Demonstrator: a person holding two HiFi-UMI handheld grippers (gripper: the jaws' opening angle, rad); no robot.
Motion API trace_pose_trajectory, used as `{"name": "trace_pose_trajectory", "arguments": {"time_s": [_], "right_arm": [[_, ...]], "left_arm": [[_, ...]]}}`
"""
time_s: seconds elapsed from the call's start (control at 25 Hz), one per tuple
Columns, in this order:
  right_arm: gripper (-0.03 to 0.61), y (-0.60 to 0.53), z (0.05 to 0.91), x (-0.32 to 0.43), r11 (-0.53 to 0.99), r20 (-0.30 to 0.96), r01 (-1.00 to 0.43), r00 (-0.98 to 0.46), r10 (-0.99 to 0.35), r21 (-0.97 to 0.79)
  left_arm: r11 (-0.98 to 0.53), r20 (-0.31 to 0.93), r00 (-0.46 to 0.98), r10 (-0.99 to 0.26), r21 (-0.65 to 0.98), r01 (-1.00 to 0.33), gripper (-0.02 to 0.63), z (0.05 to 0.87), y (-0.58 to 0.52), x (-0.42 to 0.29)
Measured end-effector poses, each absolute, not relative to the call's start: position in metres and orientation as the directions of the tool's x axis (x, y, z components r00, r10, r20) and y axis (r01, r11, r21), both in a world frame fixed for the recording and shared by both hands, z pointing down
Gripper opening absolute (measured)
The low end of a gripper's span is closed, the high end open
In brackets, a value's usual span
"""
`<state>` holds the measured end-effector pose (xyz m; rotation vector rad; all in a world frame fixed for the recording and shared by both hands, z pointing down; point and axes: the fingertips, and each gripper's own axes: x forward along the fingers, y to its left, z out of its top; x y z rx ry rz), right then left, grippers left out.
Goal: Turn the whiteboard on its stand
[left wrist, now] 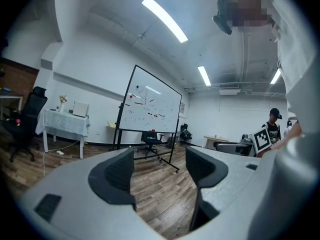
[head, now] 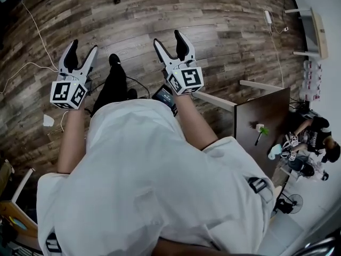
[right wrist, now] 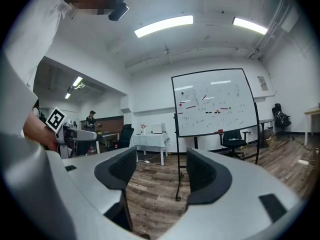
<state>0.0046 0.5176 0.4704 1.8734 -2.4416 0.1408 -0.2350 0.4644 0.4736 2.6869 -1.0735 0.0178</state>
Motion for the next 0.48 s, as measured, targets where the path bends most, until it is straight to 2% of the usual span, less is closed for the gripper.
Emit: {"name": "trace_pose_trajectory", "arguments": {"time_s": [0.48], "right_arm": [[0.298, 0.343, 0.460, 0.020, 0.277, 0.130, -0.960, -0.270, -0.954, 0.042]], "left_arm": [[-0.720, 0.066, 0.750, -0.658, 0.237, -0.652, 0.307, 0.470, 0.292, -0.206]]}}
